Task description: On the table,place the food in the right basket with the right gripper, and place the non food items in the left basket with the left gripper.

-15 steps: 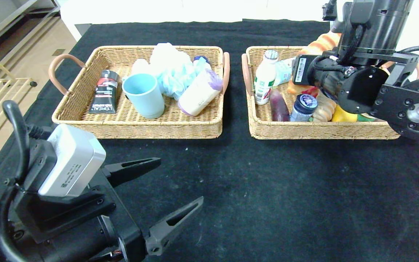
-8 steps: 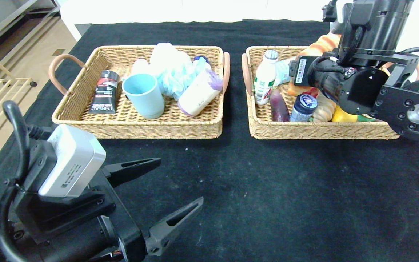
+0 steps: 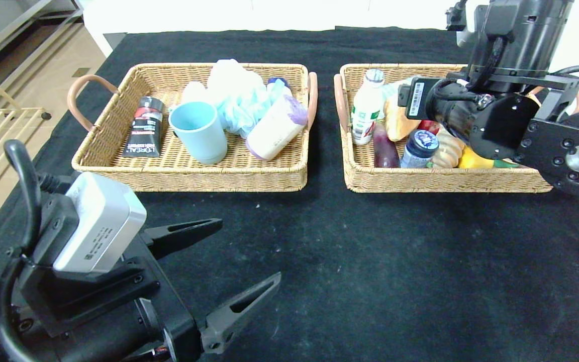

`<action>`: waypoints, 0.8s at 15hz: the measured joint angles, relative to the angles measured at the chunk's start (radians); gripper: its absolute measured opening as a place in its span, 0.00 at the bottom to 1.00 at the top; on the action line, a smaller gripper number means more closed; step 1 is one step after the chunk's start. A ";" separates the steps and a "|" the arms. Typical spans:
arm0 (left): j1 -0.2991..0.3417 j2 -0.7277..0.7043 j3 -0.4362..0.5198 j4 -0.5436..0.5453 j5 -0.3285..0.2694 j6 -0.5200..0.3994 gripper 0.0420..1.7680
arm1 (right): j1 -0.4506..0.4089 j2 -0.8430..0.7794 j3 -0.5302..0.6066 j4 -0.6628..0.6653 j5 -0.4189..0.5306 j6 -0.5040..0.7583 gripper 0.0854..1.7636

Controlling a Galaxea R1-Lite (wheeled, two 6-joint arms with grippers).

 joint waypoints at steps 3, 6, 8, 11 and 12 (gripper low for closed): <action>0.001 -0.001 0.000 0.000 0.000 -0.001 0.97 | 0.010 -0.026 0.042 0.000 0.002 -0.011 0.94; 0.005 -0.009 0.002 0.000 0.010 -0.005 0.97 | 0.032 -0.090 0.140 -0.001 0.016 -0.020 0.95; 0.031 -0.025 0.008 0.001 0.013 -0.006 0.97 | 0.047 -0.161 0.229 -0.001 0.065 -0.023 0.95; 0.123 -0.080 0.028 0.015 0.011 -0.005 0.97 | 0.053 -0.296 0.383 0.000 0.199 -0.050 0.96; 0.154 -0.101 0.031 0.020 0.011 -0.004 0.97 | 0.050 -0.340 0.433 0.001 0.241 -0.055 0.96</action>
